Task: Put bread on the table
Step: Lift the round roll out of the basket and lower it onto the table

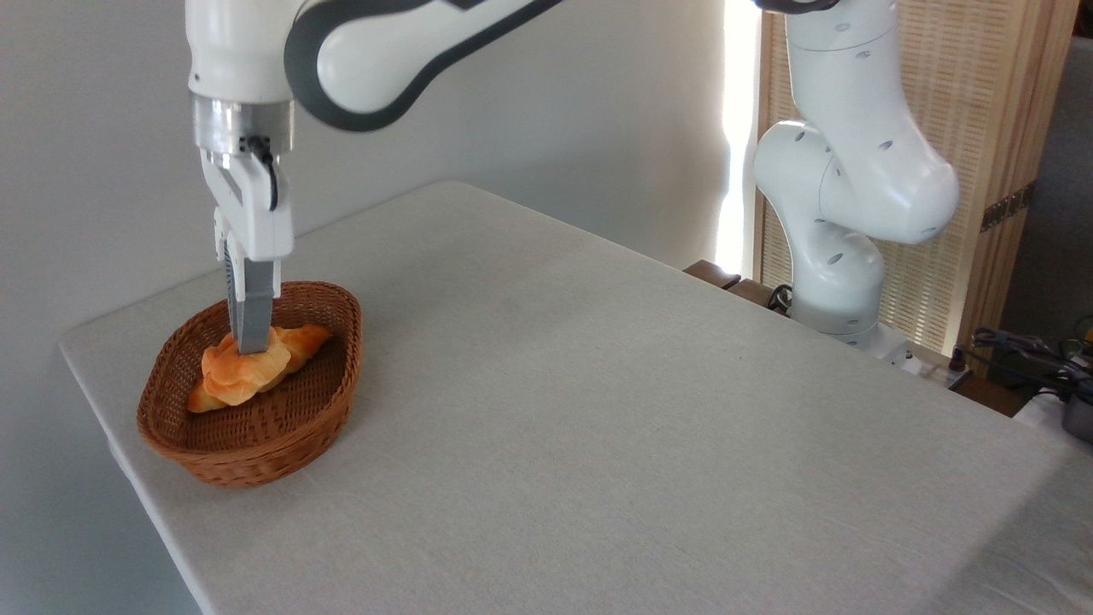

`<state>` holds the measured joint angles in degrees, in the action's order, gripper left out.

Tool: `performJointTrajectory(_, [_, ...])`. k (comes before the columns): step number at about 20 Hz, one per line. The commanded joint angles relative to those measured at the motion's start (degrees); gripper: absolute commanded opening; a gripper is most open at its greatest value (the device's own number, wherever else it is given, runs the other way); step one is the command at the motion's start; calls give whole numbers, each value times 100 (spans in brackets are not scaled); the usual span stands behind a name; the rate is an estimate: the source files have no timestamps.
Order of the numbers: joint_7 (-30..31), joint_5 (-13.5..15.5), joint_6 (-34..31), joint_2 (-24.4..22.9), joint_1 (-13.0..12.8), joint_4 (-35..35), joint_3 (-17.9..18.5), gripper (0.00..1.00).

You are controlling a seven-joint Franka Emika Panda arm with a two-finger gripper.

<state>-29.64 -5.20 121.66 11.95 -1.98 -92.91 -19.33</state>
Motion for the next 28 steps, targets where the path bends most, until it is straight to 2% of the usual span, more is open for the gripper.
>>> performJointTrajectory(1, [-112, 203, -344, -289, 13, 54, 315, 24])
performJointTrajectory(4, [-322, 195, -572, -473, 66, 54, 517, 24])
performJointTrajectory(9, [-1885, 177, -1590, -772, 487, 36, 553, 24])
performJointTrajectory(11, [-2361, 107, -1820, -764, 540, 1, 580, 24])
performJointTrajectory(13, [-2459, -50, -1699, -668, 620, -25, 772, 24])
performJointTrajectory(15, [-2625, -454, -1331, -431, 620, -52, 887, 24])
performJointTrajectory(17, [-2697, -526, -1040, -273, 629, -244, 922, 26])
performJointTrajectory(18, [-2697, -526, -839, -193, 629, -332, 923, 29])
performJointTrajectory(19, [-2697, -526, -619, -123, 629, -411, 923, 41])
performJointTrajectory(20, [-2697, -526, -469, -44, 629, -430, 931, 68])
performJointTrajectory(22, [-2679, -526, -432, 27, 629, -447, 932, 84])
performJointTrajectory(23, [-2653, -517, -432, 62, 629, -491, 931, 100])
performJointTrajectory(28, [-2644, -473, -467, 54, 629, -623, 931, 100])
